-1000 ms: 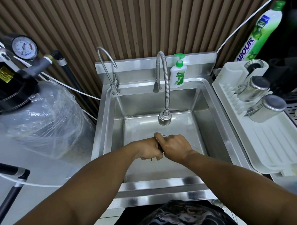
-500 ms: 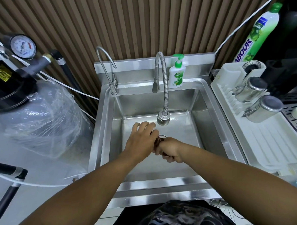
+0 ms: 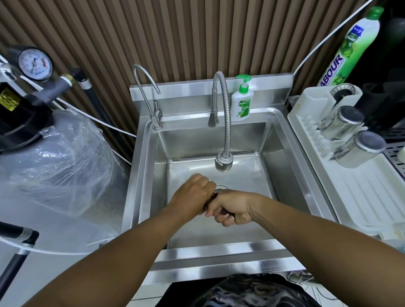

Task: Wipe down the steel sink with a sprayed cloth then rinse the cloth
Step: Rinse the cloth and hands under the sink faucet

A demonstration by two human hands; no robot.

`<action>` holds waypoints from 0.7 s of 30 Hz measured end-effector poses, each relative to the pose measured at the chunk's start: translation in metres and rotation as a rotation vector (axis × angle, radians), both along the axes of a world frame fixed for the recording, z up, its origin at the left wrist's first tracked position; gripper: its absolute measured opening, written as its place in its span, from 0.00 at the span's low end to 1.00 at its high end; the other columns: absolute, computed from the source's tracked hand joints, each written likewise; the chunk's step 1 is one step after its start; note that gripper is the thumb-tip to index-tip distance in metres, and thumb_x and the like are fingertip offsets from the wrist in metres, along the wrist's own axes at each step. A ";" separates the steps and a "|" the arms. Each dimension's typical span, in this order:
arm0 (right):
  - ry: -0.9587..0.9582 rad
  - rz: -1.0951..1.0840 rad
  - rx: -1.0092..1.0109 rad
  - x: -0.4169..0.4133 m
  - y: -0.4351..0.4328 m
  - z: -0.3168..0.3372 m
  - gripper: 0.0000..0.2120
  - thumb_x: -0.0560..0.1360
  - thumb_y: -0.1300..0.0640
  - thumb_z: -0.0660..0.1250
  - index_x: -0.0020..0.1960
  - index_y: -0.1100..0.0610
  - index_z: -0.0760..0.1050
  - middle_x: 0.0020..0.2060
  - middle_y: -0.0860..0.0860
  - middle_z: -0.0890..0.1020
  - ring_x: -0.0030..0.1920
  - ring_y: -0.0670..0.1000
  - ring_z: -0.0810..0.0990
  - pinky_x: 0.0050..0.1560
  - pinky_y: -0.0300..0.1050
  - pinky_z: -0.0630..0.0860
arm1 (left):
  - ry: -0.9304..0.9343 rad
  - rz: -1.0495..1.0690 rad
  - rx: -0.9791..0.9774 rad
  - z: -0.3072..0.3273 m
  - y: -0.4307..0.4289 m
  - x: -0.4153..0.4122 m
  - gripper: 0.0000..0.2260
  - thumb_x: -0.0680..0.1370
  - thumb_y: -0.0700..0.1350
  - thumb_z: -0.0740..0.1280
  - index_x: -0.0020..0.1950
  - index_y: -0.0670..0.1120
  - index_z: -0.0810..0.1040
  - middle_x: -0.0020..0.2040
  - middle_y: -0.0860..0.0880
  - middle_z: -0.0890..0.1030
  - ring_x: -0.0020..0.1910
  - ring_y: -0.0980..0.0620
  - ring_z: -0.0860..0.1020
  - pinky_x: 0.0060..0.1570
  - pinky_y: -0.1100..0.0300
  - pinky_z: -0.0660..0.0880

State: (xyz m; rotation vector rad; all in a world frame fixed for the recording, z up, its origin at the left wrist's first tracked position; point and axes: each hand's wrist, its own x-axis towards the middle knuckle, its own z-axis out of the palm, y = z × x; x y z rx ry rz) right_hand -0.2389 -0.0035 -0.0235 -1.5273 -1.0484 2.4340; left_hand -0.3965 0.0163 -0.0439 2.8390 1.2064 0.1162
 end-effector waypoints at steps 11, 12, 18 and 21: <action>-0.673 0.355 0.631 -0.003 0.015 -0.014 0.05 0.71 0.60 0.71 0.44 0.61 0.76 0.37 0.56 0.78 0.35 0.54 0.75 0.33 0.44 0.70 | 0.356 0.156 -0.130 0.021 0.007 0.016 0.08 0.76 0.44 0.64 0.54 0.46 0.78 0.47 0.46 0.82 0.41 0.43 0.78 0.38 0.55 0.68; -0.736 0.385 0.720 -0.003 0.015 -0.017 0.03 0.72 0.60 0.67 0.43 0.60 0.76 0.38 0.55 0.79 0.36 0.54 0.76 0.34 0.43 0.70 | 0.373 0.179 -0.168 0.022 0.006 0.019 0.07 0.75 0.44 0.64 0.51 0.47 0.79 0.45 0.47 0.81 0.39 0.44 0.77 0.37 0.56 0.68; -1.047 0.636 1.189 0.006 0.007 -0.022 0.11 0.76 0.58 0.63 0.58 0.57 0.75 0.50 0.55 0.82 0.45 0.59 0.79 0.41 0.47 0.68 | 0.170 0.359 -0.491 0.011 -0.001 0.033 0.05 0.75 0.46 0.64 0.39 0.50 0.71 0.34 0.53 0.71 0.39 0.46 0.75 0.38 0.57 0.71; -1.069 0.709 1.391 0.014 0.004 -0.027 0.12 0.76 0.61 0.62 0.59 0.60 0.73 0.49 0.56 0.84 0.46 0.61 0.82 0.40 0.47 0.64 | 0.083 0.380 -0.656 0.009 -0.003 0.037 0.10 0.75 0.45 0.63 0.36 0.53 0.65 0.35 0.53 0.73 0.40 0.46 0.75 0.38 0.57 0.71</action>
